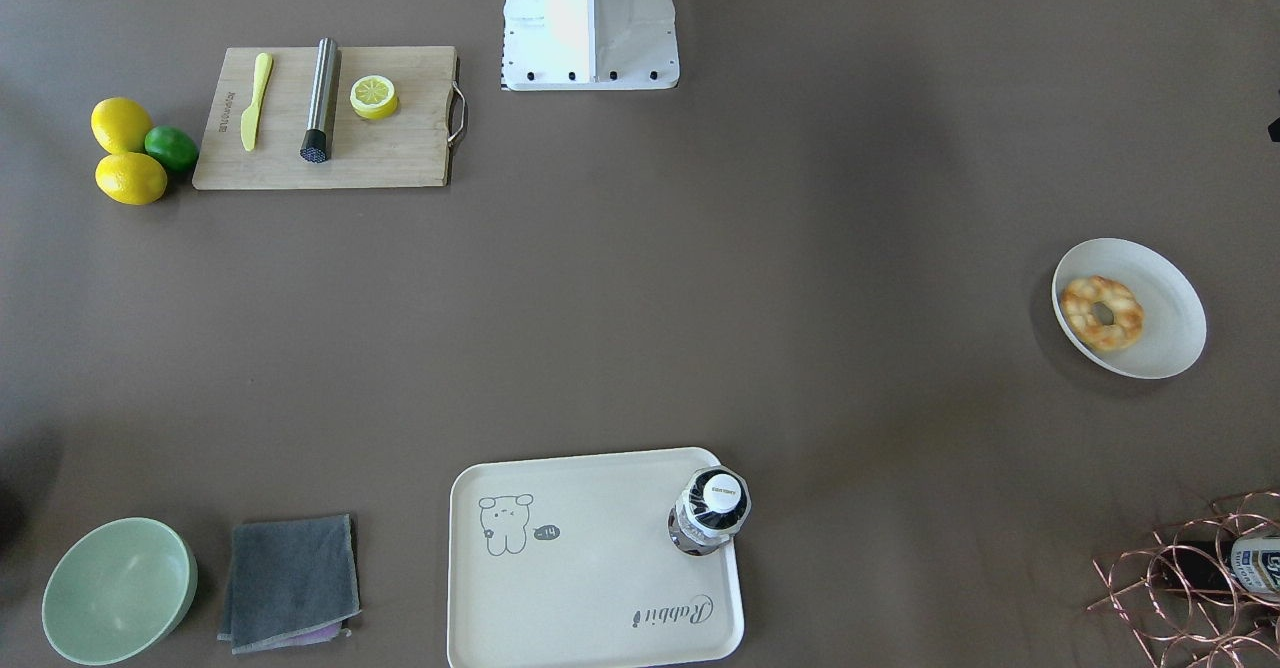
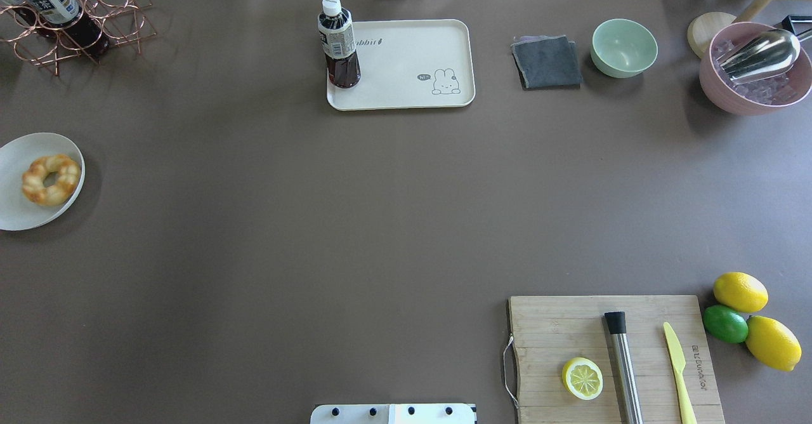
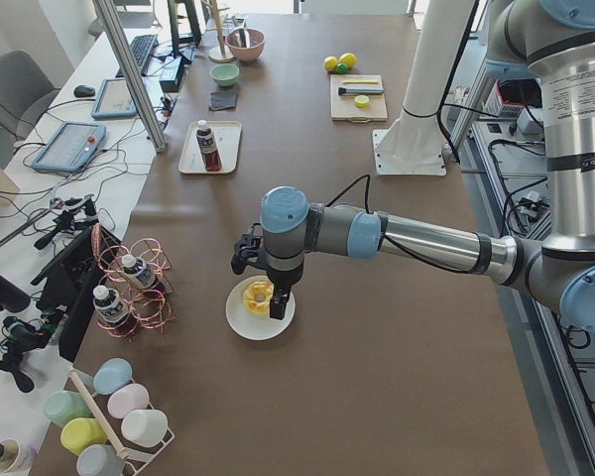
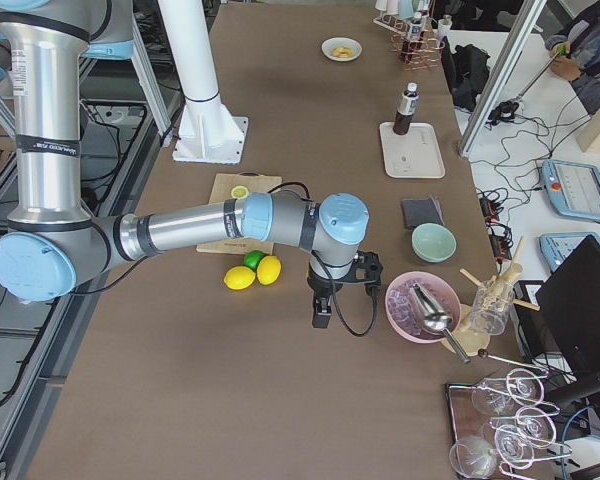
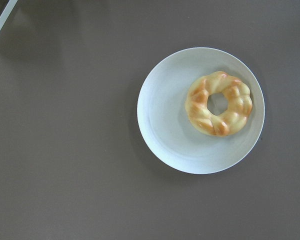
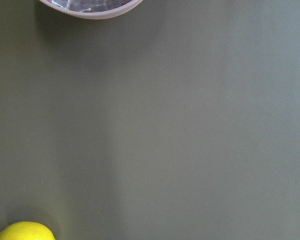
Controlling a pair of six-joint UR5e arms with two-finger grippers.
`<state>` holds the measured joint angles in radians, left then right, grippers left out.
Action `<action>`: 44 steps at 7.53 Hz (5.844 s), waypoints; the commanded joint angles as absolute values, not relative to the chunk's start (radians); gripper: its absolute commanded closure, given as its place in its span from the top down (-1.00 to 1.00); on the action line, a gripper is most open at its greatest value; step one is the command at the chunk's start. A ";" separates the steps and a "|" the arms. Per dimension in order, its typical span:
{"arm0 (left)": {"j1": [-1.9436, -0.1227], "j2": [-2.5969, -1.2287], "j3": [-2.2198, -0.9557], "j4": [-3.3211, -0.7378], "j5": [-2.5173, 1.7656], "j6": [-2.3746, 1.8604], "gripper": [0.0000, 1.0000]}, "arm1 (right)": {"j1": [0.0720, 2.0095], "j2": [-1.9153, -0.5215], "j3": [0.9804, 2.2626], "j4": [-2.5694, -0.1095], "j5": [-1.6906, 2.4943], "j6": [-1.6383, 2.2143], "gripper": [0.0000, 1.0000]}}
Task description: Place donut on tray
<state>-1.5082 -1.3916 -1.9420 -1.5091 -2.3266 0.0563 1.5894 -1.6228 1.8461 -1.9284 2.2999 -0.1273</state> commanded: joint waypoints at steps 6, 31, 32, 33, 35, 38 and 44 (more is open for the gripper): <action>-1.517 -1.413 -1.963 -1.525 -2.315 0.011 0.95 | 1.589 -1.626 1.844 -1.925 2.336 -0.127 1.00; -1.220 -1.637 -1.227 -2.242 -2.232 -0.386 0.64 | 1.577 -1.674 1.852 -1.919 2.385 -0.124 1.00; -1.213 -1.637 -1.224 -2.252 -2.232 -0.399 0.56 | 1.577 -1.674 1.853 -1.919 2.387 -0.124 1.00; -1.210 -1.637 -1.210 -2.267 -2.232 -0.408 0.42 | 1.575 -1.674 1.853 -1.919 2.393 -0.126 1.00; -1.207 -1.637 -1.207 -2.289 -2.233 -0.461 -0.36 | 1.575 -1.680 1.853 -1.917 2.401 -0.126 1.00; -1.184 -1.660 -1.232 -2.283 -2.244 -0.551 -1.00 | 1.575 -1.681 1.850 -1.870 2.442 -0.121 1.00; -1.183 -1.692 -1.501 -2.175 -2.511 -0.889 -1.00 | 1.542 -1.695 1.885 -1.698 2.590 -0.098 1.00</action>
